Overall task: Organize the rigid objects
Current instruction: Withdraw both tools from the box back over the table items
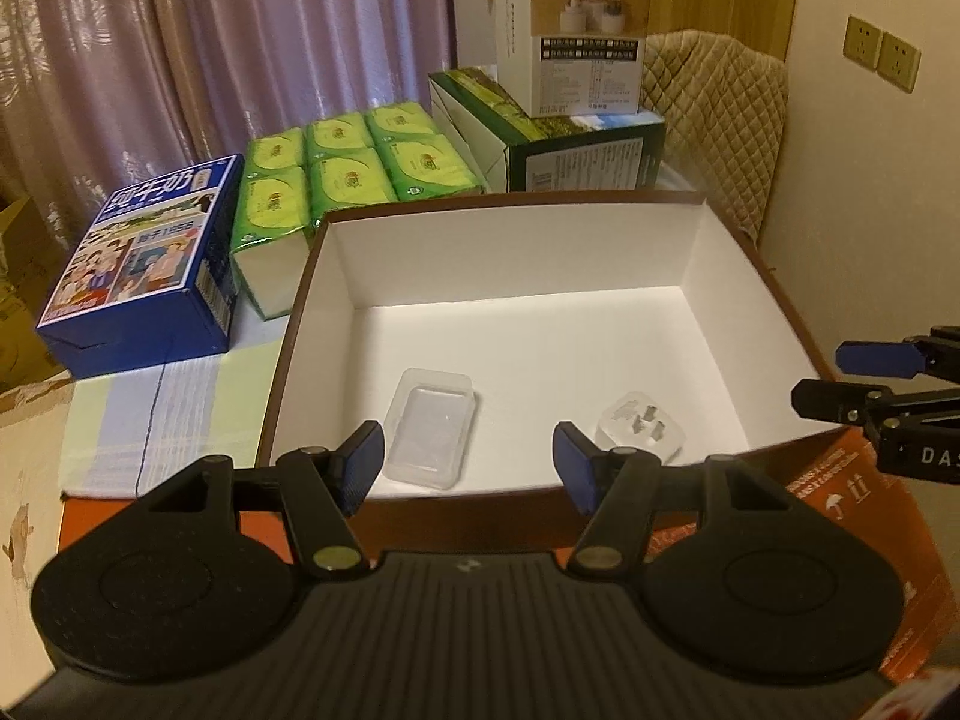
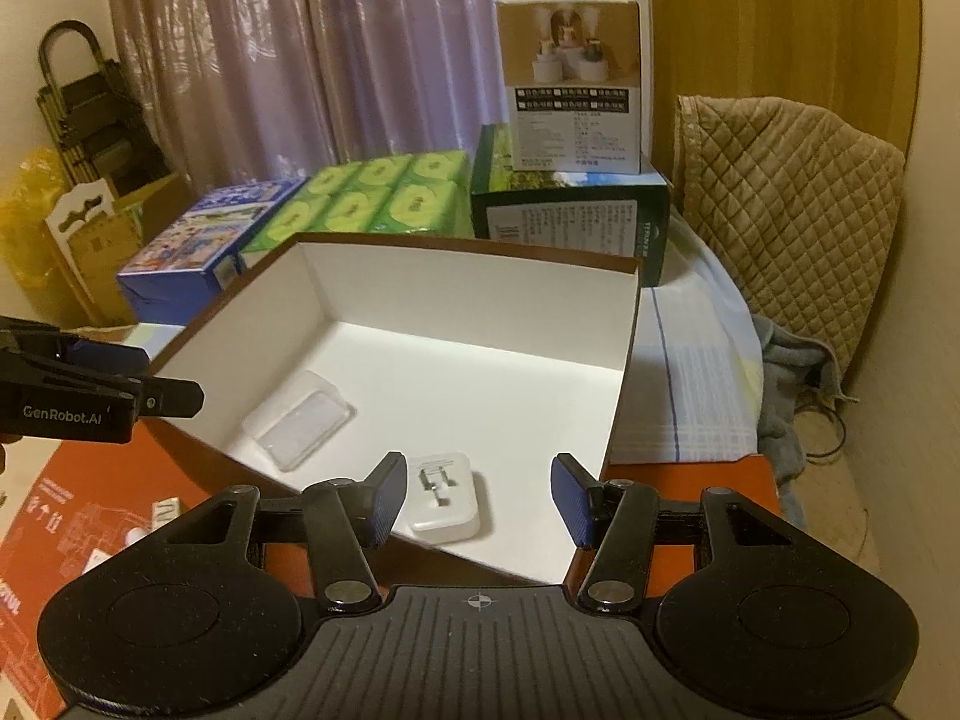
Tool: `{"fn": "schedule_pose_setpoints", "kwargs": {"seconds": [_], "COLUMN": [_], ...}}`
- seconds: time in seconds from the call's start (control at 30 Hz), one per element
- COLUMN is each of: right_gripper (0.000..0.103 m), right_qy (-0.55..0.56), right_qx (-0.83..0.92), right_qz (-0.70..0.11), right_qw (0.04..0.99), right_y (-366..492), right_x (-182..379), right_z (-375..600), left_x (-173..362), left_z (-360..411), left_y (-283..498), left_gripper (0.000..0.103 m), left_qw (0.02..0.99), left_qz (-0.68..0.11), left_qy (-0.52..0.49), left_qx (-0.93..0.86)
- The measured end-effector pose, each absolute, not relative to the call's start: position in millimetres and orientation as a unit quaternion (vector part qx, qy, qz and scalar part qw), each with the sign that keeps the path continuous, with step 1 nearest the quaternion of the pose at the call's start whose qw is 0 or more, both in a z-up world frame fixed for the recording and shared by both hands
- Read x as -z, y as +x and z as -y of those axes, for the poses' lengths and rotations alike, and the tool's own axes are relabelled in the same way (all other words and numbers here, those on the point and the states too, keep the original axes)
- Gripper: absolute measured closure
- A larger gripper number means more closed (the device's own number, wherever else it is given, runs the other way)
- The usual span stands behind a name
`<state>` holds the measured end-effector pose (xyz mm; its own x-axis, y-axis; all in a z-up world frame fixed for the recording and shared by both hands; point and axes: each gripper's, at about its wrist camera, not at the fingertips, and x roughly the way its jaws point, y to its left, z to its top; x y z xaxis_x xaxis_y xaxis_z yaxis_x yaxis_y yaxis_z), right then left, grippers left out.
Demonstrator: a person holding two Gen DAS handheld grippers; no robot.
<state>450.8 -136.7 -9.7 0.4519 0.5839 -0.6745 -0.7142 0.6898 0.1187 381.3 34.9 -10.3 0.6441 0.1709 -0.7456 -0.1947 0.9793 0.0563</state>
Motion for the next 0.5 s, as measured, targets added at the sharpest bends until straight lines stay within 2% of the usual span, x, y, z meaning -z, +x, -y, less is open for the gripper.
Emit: {"fn": "schedule_pose_setpoints", "kwargs": {"seconds": [0.5], "right_gripper": [0.052], "right_qy": [-0.065], "right_qx": [-0.466], "right_qz": [-0.357], "right_qw": [0.807], "right_y": [402.6], "right_x": [2.2], "right_z": [177.5], "left_x": [-1.1], "left_z": [-5.2], "left_y": [277.2], "left_gripper": [0.042], "left_qw": [0.904], "left_qz": [-0.392], "left_qy": [-0.061], "left_qx": [-0.162]}}
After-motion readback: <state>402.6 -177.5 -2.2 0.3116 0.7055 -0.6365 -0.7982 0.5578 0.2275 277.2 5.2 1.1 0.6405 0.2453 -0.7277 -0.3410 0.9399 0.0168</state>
